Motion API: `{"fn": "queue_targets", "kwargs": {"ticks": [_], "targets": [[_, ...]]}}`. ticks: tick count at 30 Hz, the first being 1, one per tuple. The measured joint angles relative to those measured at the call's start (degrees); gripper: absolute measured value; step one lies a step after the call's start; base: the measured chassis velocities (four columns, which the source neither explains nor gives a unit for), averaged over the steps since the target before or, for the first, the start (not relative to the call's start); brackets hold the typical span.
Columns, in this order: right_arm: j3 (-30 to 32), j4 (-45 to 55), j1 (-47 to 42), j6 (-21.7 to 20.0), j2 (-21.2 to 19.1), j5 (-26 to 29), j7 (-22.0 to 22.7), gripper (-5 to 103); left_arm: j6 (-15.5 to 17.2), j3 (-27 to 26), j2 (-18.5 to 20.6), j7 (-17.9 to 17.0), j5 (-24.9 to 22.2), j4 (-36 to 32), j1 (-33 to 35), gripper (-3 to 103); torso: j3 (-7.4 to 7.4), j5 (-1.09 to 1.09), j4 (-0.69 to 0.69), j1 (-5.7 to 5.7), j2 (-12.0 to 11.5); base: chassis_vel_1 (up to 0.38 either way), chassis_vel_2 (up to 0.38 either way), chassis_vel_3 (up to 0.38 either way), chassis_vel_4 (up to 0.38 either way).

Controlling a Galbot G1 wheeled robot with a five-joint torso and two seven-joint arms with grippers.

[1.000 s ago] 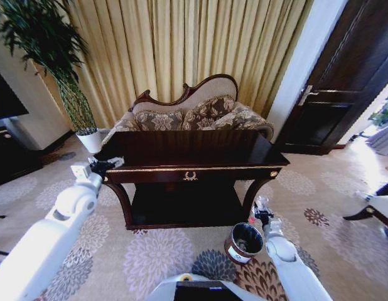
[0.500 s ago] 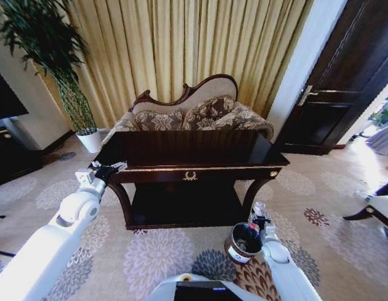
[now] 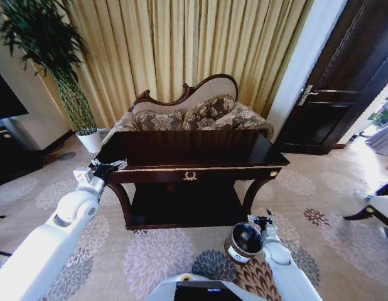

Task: Move to the front of the table and place the trash on the table into the trash bin.

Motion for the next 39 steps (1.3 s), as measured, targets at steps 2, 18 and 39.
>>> {"fn": "queue_targets", "kwargs": {"ticks": [2,18,39], "targets": [[-0.3,5.2,-0.8,0.4,-0.5,2.6,0.2,100,0.0,-0.3,0.1,0.0,-0.2,-0.2,0.0,100,0.00,0.00,0.00,0.00,0.0,0.000,0.000,0.000,0.000],[-6.2,41.8,-1.5,-12.4,-6.9,15.0,5.3,100,-0.3,-0.5,0.7,-0.1,-1.0,-0.7,-0.7,100,0.00,-0.01,0.00,0.00,0.0,0.000,0.000,0.000,0.000],[-6.0,45.9,-2.9,-14.0,-7.4,15.0,5.9,100,-0.7,-0.9,1.5,0.1,-1.4,-0.6,-1.0,100,-0.01,0.00,0.00,-0.01,0.0,0.115,-0.113,-0.116,0.116]]}}
